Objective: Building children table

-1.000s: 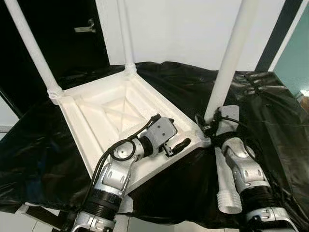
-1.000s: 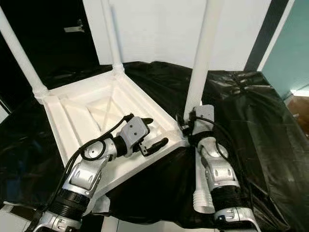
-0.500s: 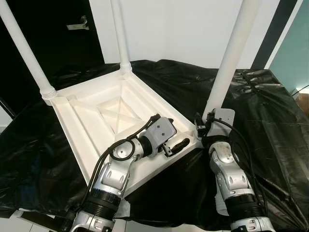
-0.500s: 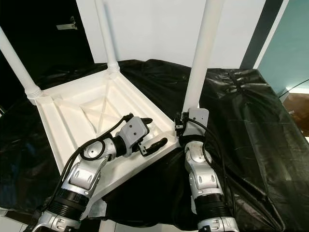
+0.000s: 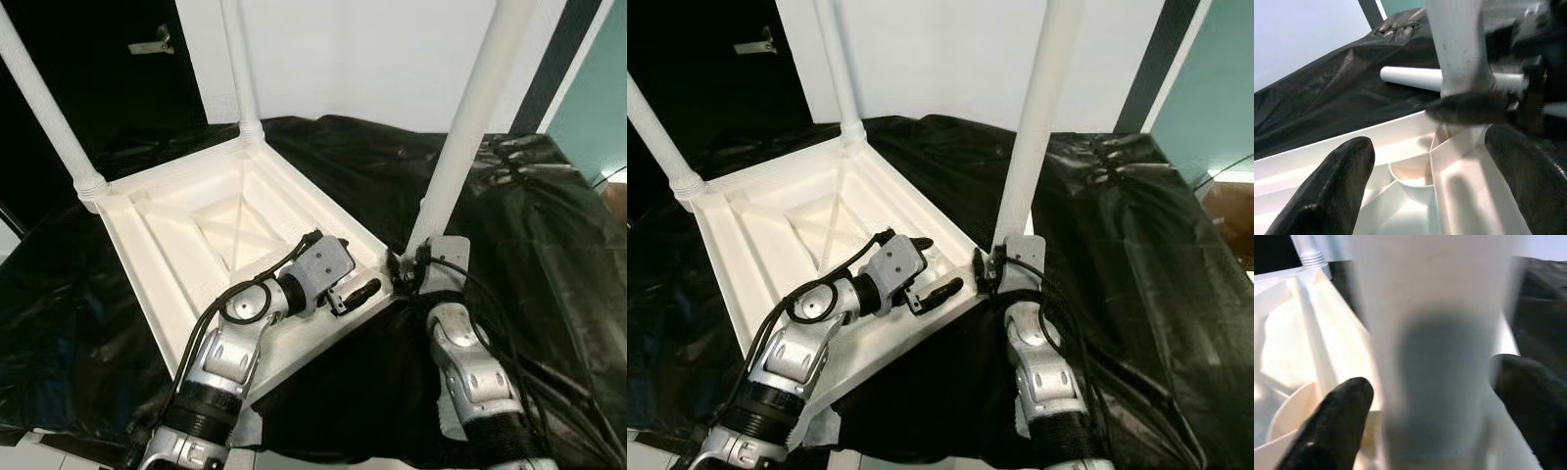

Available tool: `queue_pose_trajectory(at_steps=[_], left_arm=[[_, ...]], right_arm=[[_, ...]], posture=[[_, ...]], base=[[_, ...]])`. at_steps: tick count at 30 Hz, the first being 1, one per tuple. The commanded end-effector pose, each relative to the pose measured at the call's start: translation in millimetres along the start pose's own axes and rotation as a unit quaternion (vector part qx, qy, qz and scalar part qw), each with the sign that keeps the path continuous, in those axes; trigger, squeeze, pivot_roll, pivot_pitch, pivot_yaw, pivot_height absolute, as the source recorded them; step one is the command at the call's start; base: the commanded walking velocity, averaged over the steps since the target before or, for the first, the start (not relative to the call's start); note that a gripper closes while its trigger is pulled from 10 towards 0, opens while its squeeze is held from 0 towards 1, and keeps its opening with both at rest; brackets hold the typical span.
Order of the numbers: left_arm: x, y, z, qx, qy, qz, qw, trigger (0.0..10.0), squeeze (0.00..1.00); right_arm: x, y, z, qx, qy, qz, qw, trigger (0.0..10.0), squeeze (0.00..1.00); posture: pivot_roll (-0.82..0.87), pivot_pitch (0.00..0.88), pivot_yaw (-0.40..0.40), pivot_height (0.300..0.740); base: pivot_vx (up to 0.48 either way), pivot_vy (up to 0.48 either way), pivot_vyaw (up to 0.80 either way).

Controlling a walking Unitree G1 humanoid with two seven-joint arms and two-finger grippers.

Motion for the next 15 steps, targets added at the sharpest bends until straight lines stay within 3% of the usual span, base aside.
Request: queue_pose_trajectory(at_steps=[1, 3, 4, 6, 7, 10, 13, 15], left_arm=[[-1.5, 1, -11.1, -0.001, 0.049, 0.004, 0.999, 10.0, 0.0], [-1.8, 1, -11.5, -0.001, 0.049, 0.004, 0.999, 10.0, 0.0], [-2.0, 1, -11.8, -0.001, 0.05, 0.004, 0.999, 10.0, 0.0], [-2.1, 0, -12.0, -0.001, 0.05, 0.004, 0.999, 10.0, 0.0], [-2.1, 0, -12.0, -0.001, 0.05, 0.004, 0.999, 10.0, 0.0], [-1.9, 0, -12.2, -0.001, 0.05, 0.004, 0.999, 10.0, 0.0], [0.0, 0, -12.9, -0.003, 0.051, 0.005, 0.999, 10.0, 0.0], [0.0, 0, -12.9, -0.003, 0.051, 0.005, 0.999, 10.0, 0.0]], right_arm=[[-2.7, 4, -1.1, 0.006, 0.014, 0.013, 1.0, 10.0, 1.0], [-6.7, 5, 0.8, 0.013, 0.03, 0.019, 0.999, 10.0, 1.0], [-10.0, 6, 2.1, 0.017, 0.047, 0.026, 0.998, 10.0, 0.63], [-12.1, 7, 2.9, 0.019, 0.057, 0.031, 0.998, 10.0, 0.63], [-14.0, 8, 3.7, 0.021, 0.068, 0.036, 0.997, 10.0, 0.04], [-15.9, 9, 7.9, 0.015, 0.092, 0.041, 0.995, 10.0, 0.0], [-16.2, 11, 18.8, 0.0, 0.178, 0.045, 0.983, 10.0, 0.0], [-16.2, 11, 18.8, 0.0, 0.178, 0.045, 0.983, 10.0, 0.0]], posture=[[-0.03, 0.0, -0.017, 0.74], [-0.04, 0.0, -0.008, 0.74], [-0.04, 0.0, -0.009, 0.74], [-0.04, 0.0, -0.009, 0.74], [-0.04, 0.0, -0.007, 0.74], [-0.05, 0.0, -0.004, 0.74], [-0.05, 0.0, 0.001, 0.74], [-0.05, 0.0, 0.001, 0.74]], base=[[0.0, 0.0, 0.0], [0.0, 0.0, 0.0], [0.0, 0.0, 0.0], [0.0, 0.0, 0.0], [0.0, 0.0, 0.0], [0.0, 0.0, 0.0], [0.0, 0.0, 0.0], [0.0, 0.0, 0.0]])
Point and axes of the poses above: a point about 5 cm out from each wrist's last joint towards the gripper, its own x axis pointing out of the wrist towards the gripper, its own y axis along the axis of the wrist's last joint, z = x × y, the point moved 5 cm from there along x, pointing out of the wrist towards the gripper, and after that the axes turned 7 degrees about -x, right-handed, at the moved point
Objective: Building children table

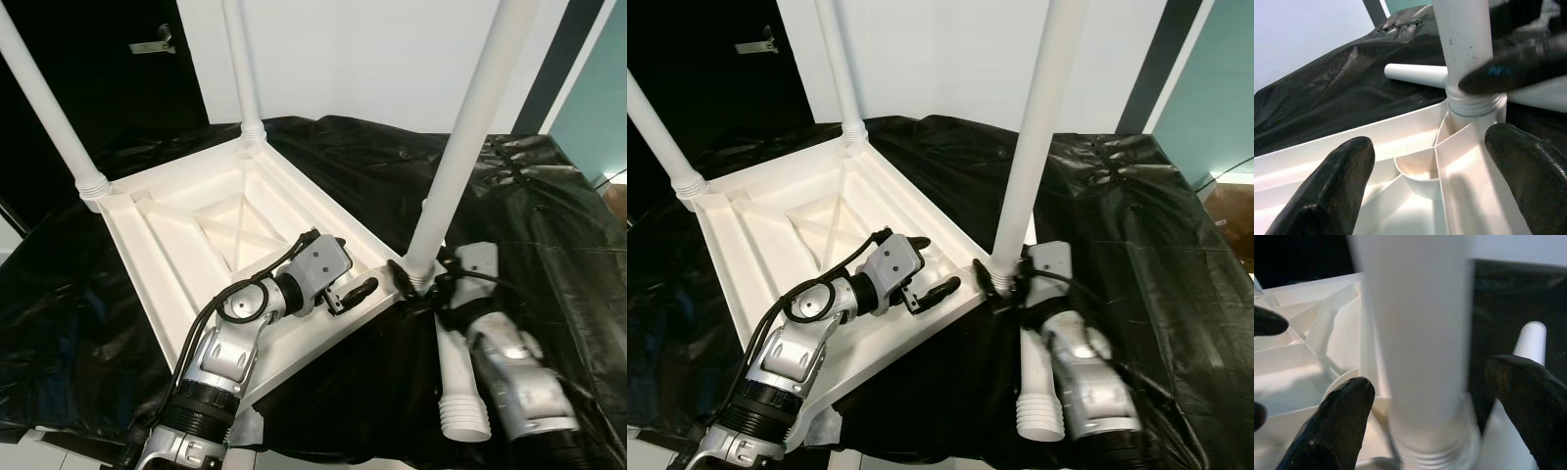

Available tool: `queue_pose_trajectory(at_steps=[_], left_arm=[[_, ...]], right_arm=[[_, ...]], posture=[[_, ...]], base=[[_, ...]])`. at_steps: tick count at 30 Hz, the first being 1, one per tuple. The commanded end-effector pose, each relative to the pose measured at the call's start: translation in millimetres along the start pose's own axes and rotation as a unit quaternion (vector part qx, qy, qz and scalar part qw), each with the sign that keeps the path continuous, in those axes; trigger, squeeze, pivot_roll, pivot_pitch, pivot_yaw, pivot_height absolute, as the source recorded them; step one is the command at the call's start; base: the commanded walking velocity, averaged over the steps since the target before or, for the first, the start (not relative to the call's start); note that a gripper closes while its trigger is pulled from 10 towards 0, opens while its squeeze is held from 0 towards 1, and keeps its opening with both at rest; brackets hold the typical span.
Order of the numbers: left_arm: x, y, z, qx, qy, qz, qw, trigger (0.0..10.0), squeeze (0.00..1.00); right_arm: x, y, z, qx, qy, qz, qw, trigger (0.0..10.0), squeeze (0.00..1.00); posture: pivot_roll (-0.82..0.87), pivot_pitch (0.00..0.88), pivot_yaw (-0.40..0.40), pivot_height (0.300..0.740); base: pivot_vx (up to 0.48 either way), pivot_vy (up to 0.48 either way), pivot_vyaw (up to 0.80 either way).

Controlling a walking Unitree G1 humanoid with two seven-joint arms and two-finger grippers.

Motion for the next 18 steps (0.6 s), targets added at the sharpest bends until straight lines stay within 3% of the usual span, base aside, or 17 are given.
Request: queue_pose_trajectory(at_steps=[1, 3, 10, 11, 14, 15, 18], left_arm=[[0.8, 0, -10.9, -0.002, 0.049, 0.005, 0.999, 10.0, 0.0], [1.2, 0, -11.5, -0.001, 0.048, 0.004, 0.999, 10.0, 0.0], [2.5, 2, -12.8, 0.0, 0.046, 0.007, 0.999, 10.0, 0.0], [4.1, 3, -12.9, 0.001, 0.047, 0.008, 0.999, 10.0, 0.0], [4.6, 4, -13.0, 0.001, 0.048, 0.009, 0.999, 10.0, 0.0], [4.8, 5, -13.1, 0.002, 0.048, 0.01, 0.999, 10.0, 0.0], [4.3, 5, -13.7, 0.003, 0.05, 0.01, 0.999, 10.0, 0.0]], right_arm=[[0.9, 0, -3.5, 0.009, 0.036, 0.005, 0.999, 10.0, 0.0], [7.6, 1, 2.0, -0.02, 0.08, -0.005, 0.997, 10.0, 0.0], [24.0, 6, 7.0, -0.055, 0.138, -0.015, 0.989, 10.0, 0.0], [31.7, 8, 2.7, -0.069, 0.171, -0.02, 0.983, 9.0, 0.0], [34.4, 8, 0.4, -0.073, 0.182, -0.023, 0.98, 9.0, 0.0], [36.9, 7, -1.8, -0.075, 0.189, -0.024, 0.979, 0.4, 0.0], [38.7, 5, -4.1, -0.082, 0.202, -0.026, 0.976, 0.0, 0.0]], posture=[[-0.05, 0.0, 0.001, 0.74], [-0.05, 0.0, 0.004, 0.74], [-0.06, 0.0, 0.004, 0.74], [-0.05, 0.0, 0.002, 0.74], [-0.05, 0.0, 0.001, 0.74], [-0.04, 0.0, -0.001, 0.74], [-0.04, 0.0, -0.001, 0.74]], base=[[0.0, 0.0, 0.0], [0.0, 0.0, 0.0], [0.0, 0.0, 0.0], [0.0, 0.0, 0.0], [0.0, 0.0, 0.0], [0.0, 0.0, 0.0], [0.0, 0.0, 0.0]])
Point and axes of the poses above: a point about 5 cm out from each wrist's last joint towards the gripper, its own x axis pointing out of the wrist towards the gripper, its own y axis along the axis of the wrist's last joint, z = x × y, the point moved 5 cm from there along x, pointing out of the wrist towards the gripper, and after that the axes turned 7 degrees about -x, right-handed, at the moved point
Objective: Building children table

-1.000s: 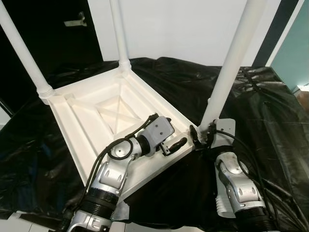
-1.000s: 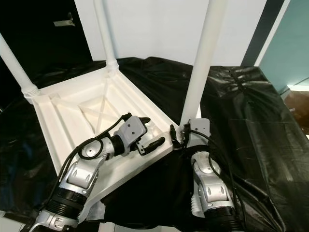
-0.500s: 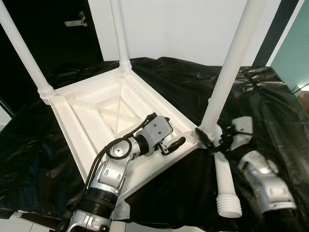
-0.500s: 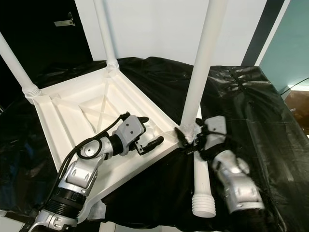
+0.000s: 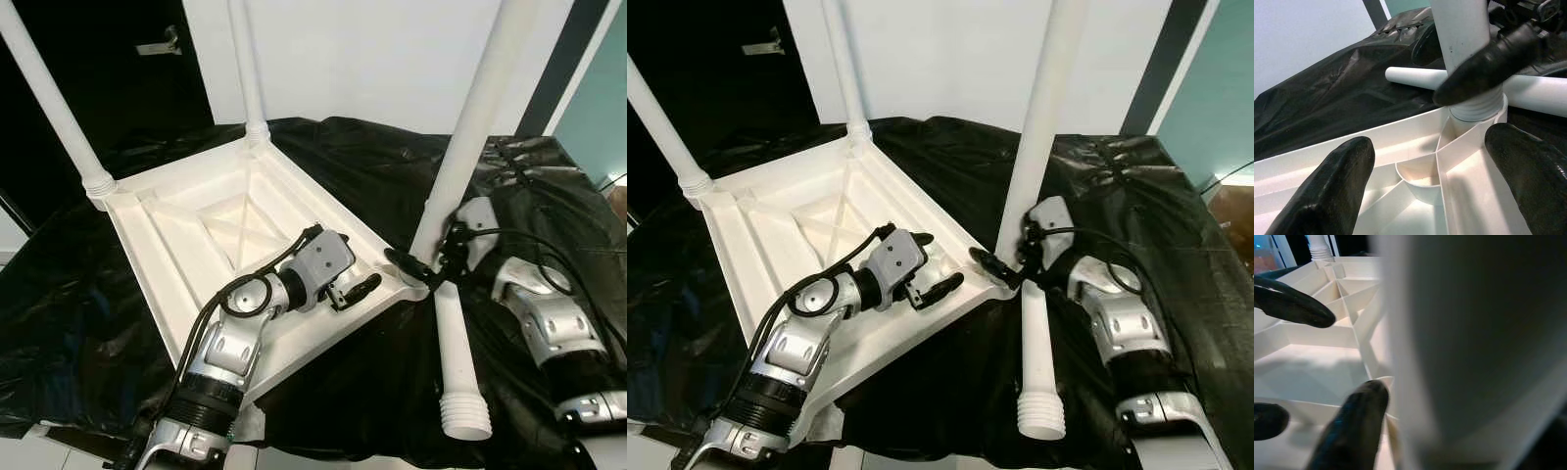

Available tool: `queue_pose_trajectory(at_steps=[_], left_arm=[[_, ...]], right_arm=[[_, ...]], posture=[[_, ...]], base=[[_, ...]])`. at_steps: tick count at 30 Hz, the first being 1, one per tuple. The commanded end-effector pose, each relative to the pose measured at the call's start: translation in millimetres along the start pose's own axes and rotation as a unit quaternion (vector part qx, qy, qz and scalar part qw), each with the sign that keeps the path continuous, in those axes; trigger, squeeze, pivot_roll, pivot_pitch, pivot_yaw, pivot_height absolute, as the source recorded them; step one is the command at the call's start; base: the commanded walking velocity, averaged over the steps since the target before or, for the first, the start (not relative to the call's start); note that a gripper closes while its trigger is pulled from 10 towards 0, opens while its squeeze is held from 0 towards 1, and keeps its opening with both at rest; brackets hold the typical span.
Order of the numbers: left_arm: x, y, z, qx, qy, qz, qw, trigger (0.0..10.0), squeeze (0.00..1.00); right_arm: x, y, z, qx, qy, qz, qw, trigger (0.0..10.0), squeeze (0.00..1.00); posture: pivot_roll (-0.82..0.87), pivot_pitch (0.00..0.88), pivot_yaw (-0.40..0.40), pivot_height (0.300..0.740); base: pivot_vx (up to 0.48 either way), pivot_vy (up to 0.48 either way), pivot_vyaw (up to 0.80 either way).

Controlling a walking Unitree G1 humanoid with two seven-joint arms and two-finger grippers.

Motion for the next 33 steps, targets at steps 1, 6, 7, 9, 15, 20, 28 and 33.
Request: queue_pose_trajectory(at_steps=[1, 6, 7, 9, 15, 20, 28, 33], left_arm=[[-0.9, 2, -11.3, 0.001, 0.054, 0.008, 0.999, 10.0, 0.0], [-2.2, 1, -12.3, 0.002, 0.056, 0.007, 0.998, 10.0, 0.0], [-2.2, 1, -12.9, 0.002, 0.057, 0.006, 0.998, 10.0, 0.0], [-2.0, 2, -13.1, 0.002, 0.057, 0.006, 0.998, 10.0, 0.0], [-1.8, 2, -12.0, 0.001, 0.057, 0.007, 0.998, 10.0, 0.0], [-2.6, 1, -10.9, -0.001, 0.057, 0.006, 0.998, 10.0, 0.0], [-2.3, 0, -7.3, -0.004, 0.05, 0.006, 0.999, 10.0, 0.0], [-2.5, 0, -7.1, -0.003, 0.045, 0.005, 0.999, 10.0, 0.0]], right_arm=[[2.8, -7, -8.2, -0.005, 0.031, -0.013, 0.999, 0.0, 0.0], [1.3, -14, -10.2, -0.001, 0.049, -0.023, 0.999, 0.0, 0.0], [0.5, -19, -8.8, 0.002, 0.051, -0.029, 0.998, 0.0, 0.0], [-0.2, -21, -8.6, 0.004, 0.051, -0.03, 0.998, 0.0, 0.0], [-1.9, -25, -2.1, 0.021, 0.01, -0.032, 0.999, 8.0, 0.0], [0.0, -25, -2.7, 0.038, -0.033, -0.031, 0.998, 10.0, 0.0], [4.2, -36, -11.3, 0.069, -0.18, -0.063, 0.979, 10.0, 0.0], [-1.2, -42, -14.5, 0.078, -0.264, -0.09, 0.957, 10.0, 0.0]], posture=[[-0.04, 0.0, -0.002, 0.74], [-0.04, 0.0, -0.003, 0.74], [-0.04, 0.0, -0.003, 0.74], [-0.04, 0.0, -0.002, 0.74], [-0.04, 0.0, -0.006, 0.74], [-0.04, 0.0, -0.008, 0.74], [-0.05, 0.0, -0.001, 0.74], [-0.05, 0.0, 0.003, 0.74]], base=[[0.0, 0.0, 0.0], [0.0, 0.0, 0.0], [0.0, 0.0, 0.0], [0.0, 0.0, 0.0], [0.0, 0.0, 0.0], [0.0, 0.0, 0.0], [0.0, 0.0, 0.0], [0.0, 0.0, 0.0]])
Point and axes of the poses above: a point about 5 cm out from each wrist's last joint towards the gripper, its own x axis pointing out of the wrist towards the gripper, its own y axis along the axis of the wrist's last joint, z = x × y, the point moved 5 cm from there along x, pointing out of the wrist towards the gripper, and after that the axes turned 7 degrees about -x, right-handed, at the moved point
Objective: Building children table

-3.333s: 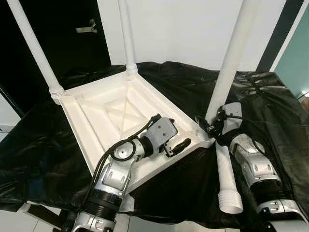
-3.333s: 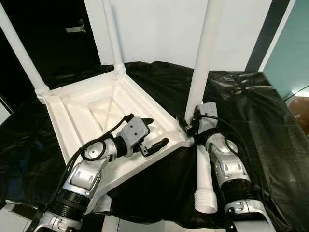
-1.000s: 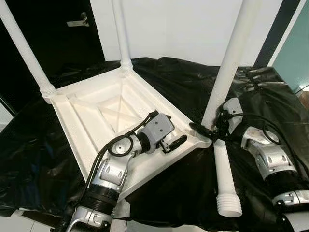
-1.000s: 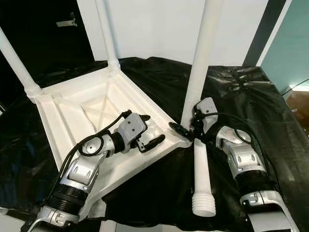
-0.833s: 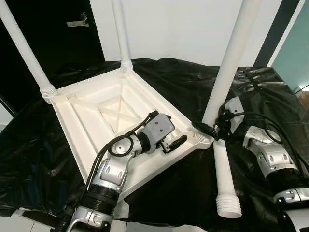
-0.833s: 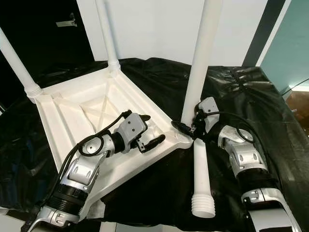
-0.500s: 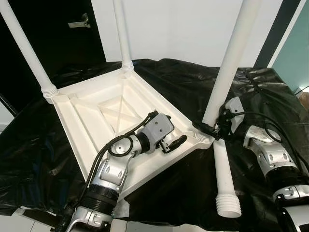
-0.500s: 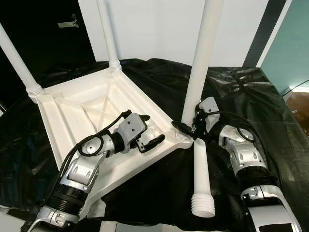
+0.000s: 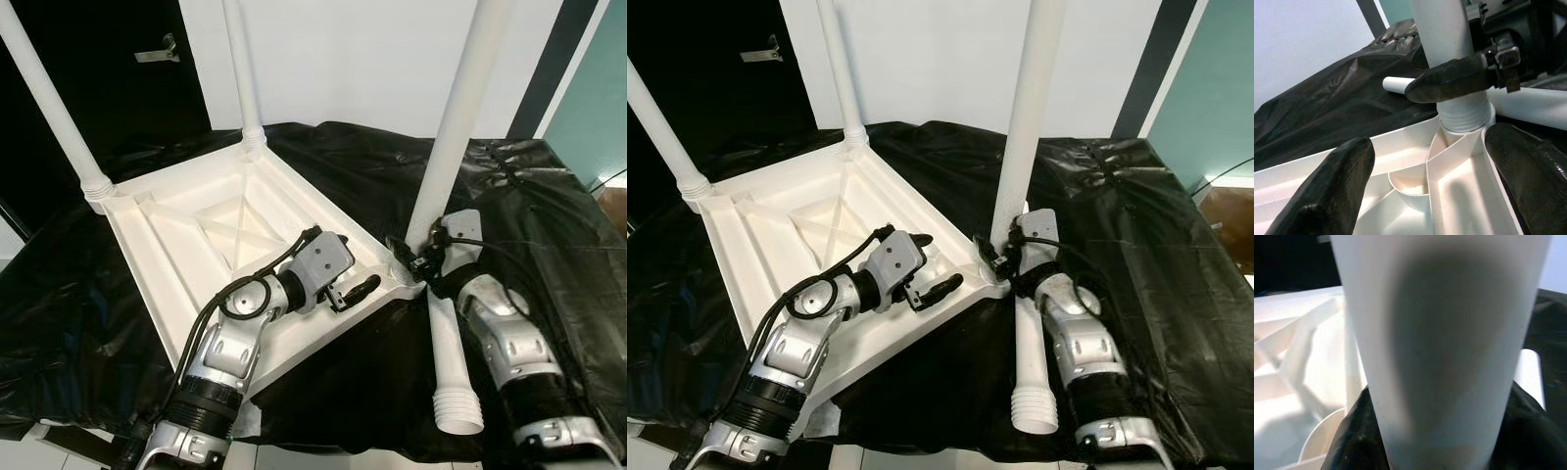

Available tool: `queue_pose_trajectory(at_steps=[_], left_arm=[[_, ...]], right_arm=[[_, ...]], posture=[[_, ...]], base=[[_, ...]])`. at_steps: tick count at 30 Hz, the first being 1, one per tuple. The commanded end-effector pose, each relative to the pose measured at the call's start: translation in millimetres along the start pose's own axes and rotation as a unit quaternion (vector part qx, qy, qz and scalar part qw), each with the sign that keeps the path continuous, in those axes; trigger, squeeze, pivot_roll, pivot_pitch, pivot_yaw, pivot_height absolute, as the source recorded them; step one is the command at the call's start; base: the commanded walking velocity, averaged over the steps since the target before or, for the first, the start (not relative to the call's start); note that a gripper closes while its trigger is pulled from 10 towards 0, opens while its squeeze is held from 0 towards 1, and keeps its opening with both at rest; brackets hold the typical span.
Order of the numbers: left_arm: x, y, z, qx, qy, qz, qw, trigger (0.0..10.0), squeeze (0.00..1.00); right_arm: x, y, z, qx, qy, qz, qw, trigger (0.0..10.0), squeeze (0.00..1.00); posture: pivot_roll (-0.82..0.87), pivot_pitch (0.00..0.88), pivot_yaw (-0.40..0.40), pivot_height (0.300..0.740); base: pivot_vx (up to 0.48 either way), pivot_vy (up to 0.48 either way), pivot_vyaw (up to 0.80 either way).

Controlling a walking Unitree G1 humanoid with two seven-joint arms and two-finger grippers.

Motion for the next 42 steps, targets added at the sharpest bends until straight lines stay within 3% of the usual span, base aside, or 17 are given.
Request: queue_pose_trajectory(at_steps=[1, 6, 11, 21, 22, 23, 24, 30, 32, 37, 38, 39, 40, 42], left_arm=[[-1.9, -1, -8.8, -0.003, 0.045, 0.003, 0.999, 10.0, 0.0], [-1.6, -1, -8.4, -0.002, 0.046, 0.003, 0.999, 10.0, 0.0], [-1.6, -1, -6.9, -0.006, 0.047, 0.004, 0.999, 10.0, 0.0], [-2.6, -1, -7.7, -0.004, 0.048, 0.001, 0.999, 10.0, 0.0], [-2.7, -1, -7.6, -0.004, 0.048, 0.001, 0.999, 10.0, 0.0], [-2.7, -1, -7.6, -0.004, 0.048, 0.001, 0.999, 10.0, 0.0], [-2.6, -1, -7.3, -0.004, 0.048, 0.001, 0.999, 10.0, 0.0], [-1.8, 0, -5.4, -0.004, 0.045, 0.002, 0.999, 10.0, 0.0], [-3.6, -1, -5.1, -0.003, 0.044, 0.002, 0.999, 10.0, 0.0], [-5.1, -1, -7.1, -0.004, 0.046, 0.001, 0.999, 10.0, 0.0], [-5.4, -1, -7.8, -0.004, 0.047, 0.001, 0.999, 10.0, 0.0], [-5.4, -1, -7.8, -0.004, 0.047, 0.001, 0.999, 10.0, 0.0], [-5.5, -1, -8.5, -0.004, 0.048, 0.0, 0.999, 10.0, 0.0], [-5.5, -1, -9.3, -0.004, 0.049, 0.0, 0.999, 10.0, 0.0]], right_arm=[[-10.0, -33, -0.7, 0.002, -0.052, -0.074, 0.996, 10.0, 0.0], [-17.6, -39, -2.7, 0.044, -0.161, -0.106, 0.98, 10.0, 0.0], [-12.5, -27, -26.0, 0.071, -0.137, -0.085, 0.984, 10.0, 0.0], [-13.8, -14, -30.6, 0.074, -0.128, -0.057, 0.987, 10.0, 0.03], [-13.5, -10, -31.3, 0.076, -0.123, -0.048, 0.988, 10.0, 0.51], [-13.5, -10, -31.3, 0.076, -0.123, -0.048, 0.988, 10.0, 0.51], [-13.5, -6, -32.1, 0.077, -0.114, -0.038, 0.99, 10.0, 1.0], [-17.1, 3, -28.4, 0.08, -0.096, -0.01, 0.992, 10.0, 1.0], [-28.1, 5, -16.7, 0.061, -0.043, 0.019, 0.997, 10.0, 1.0], [-37.0, 5, -10.5, 0.038, 0.001, 0.035, 0.999, 10.0, 1.0], [-39.8, 3, -7.3, 0.04, 0.019, 0.037, 0.998, 10.0, 0.11], [-39.8, 3, -7.3, 0.04, 0.019, 0.037, 0.998, 10.0, 0.11], [-42.2, 3, -5.3, 0.041, 0.039, 0.041, 0.998, 10.0, 0.0], [-44.9, 4, -3.5, 0.038, 0.08, 0.047, 0.995, 10.0, 0.0]], posture=[[-0.05, 0.0, -0.001, 0.74], [-0.04, 0.0, -0.01, 0.74], [-0.04, 0.0, -0.005, 0.74], [-0.04, 0.0, -0.01, 0.74], [-0.04, 0.0, -0.01, 0.74], [-0.04, 0.0, -0.01, 0.74], [-0.04, 0.0, -0.01, 0.74], [-0.04, 0.0, -0.008, 0.74], [-0.04, 0.0, -0.008, 0.74], [-0.04, 0.0, -0.008, 0.74], [-0.04, 0.0, -0.006, 0.74], [-0.04, 0.0, -0.006, 0.74], [-0.04, 0.0, -0.004, 0.74], [-0.05, 0.0, 0.002, 0.74]], base=[[0.0, 0.0, 0.0], [0.0, 0.0, 0.0], [0.0, 0.0, 0.0], [0.0, 0.0, 0.0], [0.0, 0.0, 0.0], [0.0, 0.0, 0.0], [0.0, 0.0, 0.0], [0.0, 0.0, 0.0], [0.0, 0.0, 0.0], [0.0, 0.0, 0.0], [0.0, 0.0, 0.0], [0.0, 0.0, 0.0], [0.0, 0.0, 0.0], [0.0, 0.0, 0.0]])
Point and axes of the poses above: a point about 5 cm out from each wrist's last joint towards the gripper, its own x axis pointing out of the wrist towards the gripper, its own y axis along the axis of the wrist's last joint, z = x × y, the point moved 5 cm from there along x, pointing out of the wrist towards the gripper, and after that the axes turned 7 degrees about -x, right-handed, at the moved point
